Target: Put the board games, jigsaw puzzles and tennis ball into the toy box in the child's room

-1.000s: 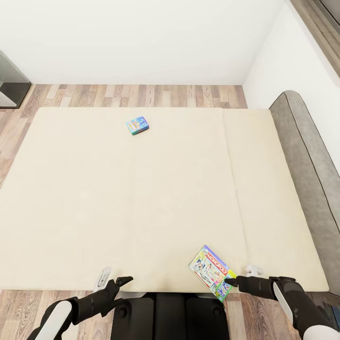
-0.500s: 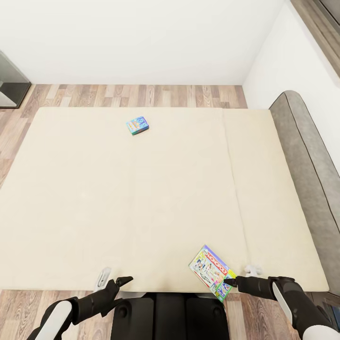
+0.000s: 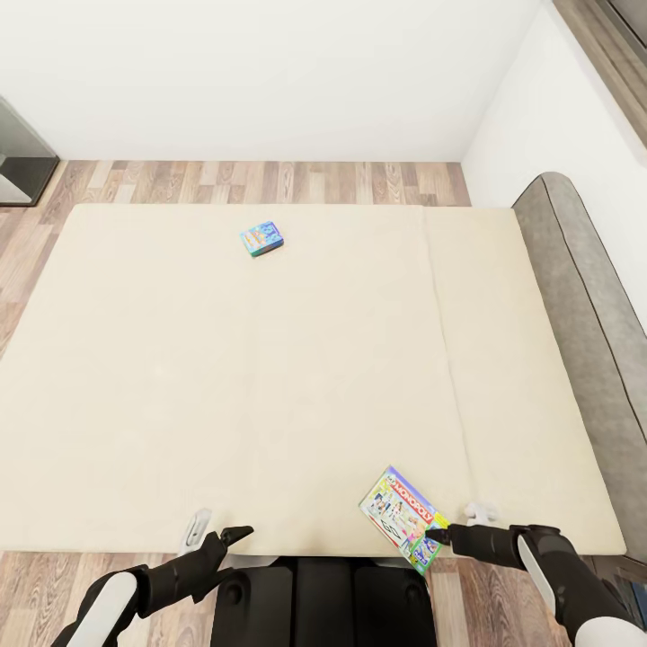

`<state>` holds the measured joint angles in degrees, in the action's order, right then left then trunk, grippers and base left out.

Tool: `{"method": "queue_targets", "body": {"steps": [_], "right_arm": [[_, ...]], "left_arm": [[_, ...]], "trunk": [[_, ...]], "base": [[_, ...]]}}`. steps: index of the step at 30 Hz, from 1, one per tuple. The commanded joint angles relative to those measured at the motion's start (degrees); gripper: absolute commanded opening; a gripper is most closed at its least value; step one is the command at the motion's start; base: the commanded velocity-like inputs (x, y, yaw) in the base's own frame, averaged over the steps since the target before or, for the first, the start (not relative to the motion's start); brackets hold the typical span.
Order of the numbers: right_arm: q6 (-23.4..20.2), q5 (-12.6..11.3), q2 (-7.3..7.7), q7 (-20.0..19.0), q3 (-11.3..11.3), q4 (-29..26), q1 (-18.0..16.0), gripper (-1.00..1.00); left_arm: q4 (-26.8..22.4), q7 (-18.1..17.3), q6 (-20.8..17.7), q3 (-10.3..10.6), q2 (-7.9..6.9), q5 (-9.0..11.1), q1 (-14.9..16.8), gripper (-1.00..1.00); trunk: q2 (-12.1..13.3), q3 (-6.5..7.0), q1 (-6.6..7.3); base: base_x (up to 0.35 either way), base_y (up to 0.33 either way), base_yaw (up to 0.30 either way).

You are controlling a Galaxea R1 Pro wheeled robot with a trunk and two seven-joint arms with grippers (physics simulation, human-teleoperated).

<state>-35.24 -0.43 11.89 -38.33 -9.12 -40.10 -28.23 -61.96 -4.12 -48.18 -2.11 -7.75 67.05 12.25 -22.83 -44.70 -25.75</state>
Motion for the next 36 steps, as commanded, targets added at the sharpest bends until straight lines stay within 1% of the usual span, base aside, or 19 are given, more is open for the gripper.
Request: {"method": "queue_targets", "body": {"steps": [1, 17, 22, 24, 36], "right_arm": [[-0.4, 0.0, -0.02, -0.2, -0.2, -0.1, -0.1, 1.00], [-0.4, -0.1, -0.09, -0.1, -0.1, -0.1, -0.9, 1.00], [-0.4, -0.1, -0.53, -0.1, -0.1, -0.1, -1.2, 1.00], [-0.4, -0.1, -0.93, -0.1, -0.1, -0.1, -1.4, 1.00], [-0.4, -0.1, -1.91, -0.1, -0.1, -0.2, -1.8, 1.00]], "left_arm": [[0.0, -0.4, -0.3, -0.1, 0.01, -0.3, 0.0, 1.00], [0.0, -0.4, -0.3, -0.1, 0.01, -0.3, 0.0, 1.00], [0.0, -0.4, -0.3, -0.1, 0.01, -0.3, 0.0, 1.00], [0.0, -0.4, -0.3, -0.1, 0.01, -0.3, 0.0, 1.00], [0.0, -0.4, -0.3, -0.1, 0.01, -0.3, 0.0, 1.00]], "trunk": [[-0.1, -0.06, -0.03], [-0.1, -0.06, -0.03], [-0.1, -0.06, -0.03], [-0.1, -0.06, -0.03], [-0.1, -0.06, -0.03]], "base": [[0.000, 0.000, 0.000], [0.000, 0.000, 0.000], [0.000, 0.000, 0.000], [0.000, 0.000, 0.000], [0.000, 0.000, 0.000]]}}
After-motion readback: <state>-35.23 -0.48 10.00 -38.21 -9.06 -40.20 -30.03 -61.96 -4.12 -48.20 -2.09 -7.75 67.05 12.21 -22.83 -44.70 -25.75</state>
